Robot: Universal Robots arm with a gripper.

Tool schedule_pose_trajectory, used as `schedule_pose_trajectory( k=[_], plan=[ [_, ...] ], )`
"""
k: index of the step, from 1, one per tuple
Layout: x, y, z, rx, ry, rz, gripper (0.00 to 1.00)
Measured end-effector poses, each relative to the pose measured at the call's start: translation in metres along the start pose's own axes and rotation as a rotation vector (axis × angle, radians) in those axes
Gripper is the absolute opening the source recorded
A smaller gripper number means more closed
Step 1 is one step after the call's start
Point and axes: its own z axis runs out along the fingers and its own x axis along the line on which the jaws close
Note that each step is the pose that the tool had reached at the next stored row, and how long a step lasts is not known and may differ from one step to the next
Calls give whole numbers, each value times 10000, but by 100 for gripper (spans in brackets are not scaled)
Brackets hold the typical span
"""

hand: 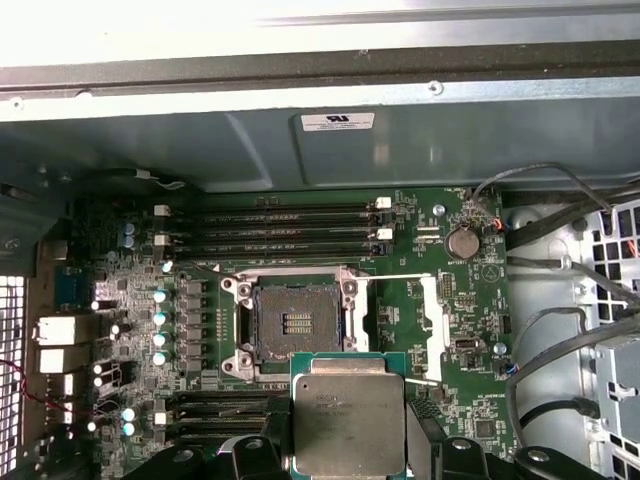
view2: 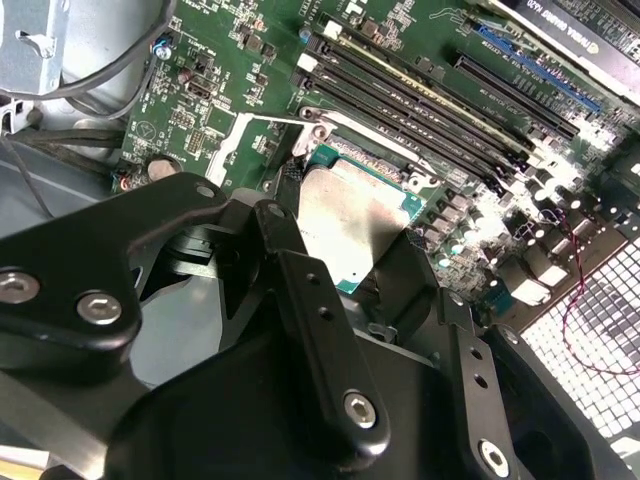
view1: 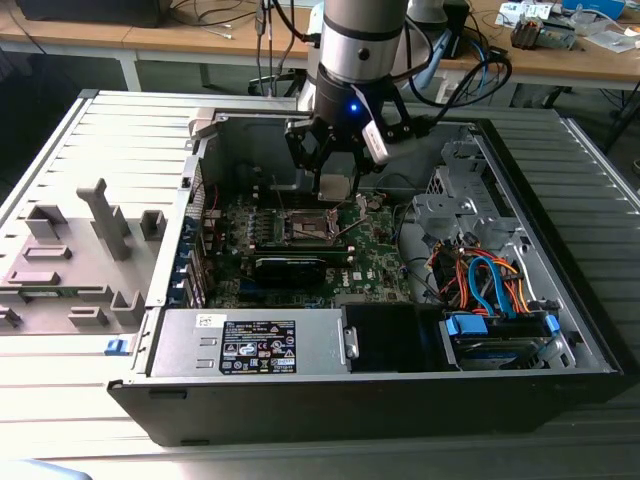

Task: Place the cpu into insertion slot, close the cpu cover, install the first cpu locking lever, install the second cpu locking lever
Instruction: 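Place the cpu into insertion slot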

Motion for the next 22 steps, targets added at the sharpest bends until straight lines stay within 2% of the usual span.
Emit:
schedule_pose_trajectory(
  k=[17,22],
  plan=[
    [-1,-27,34,-1,0,0,55],
    [-3,-52,89,1,0,0,55]
  ],
)
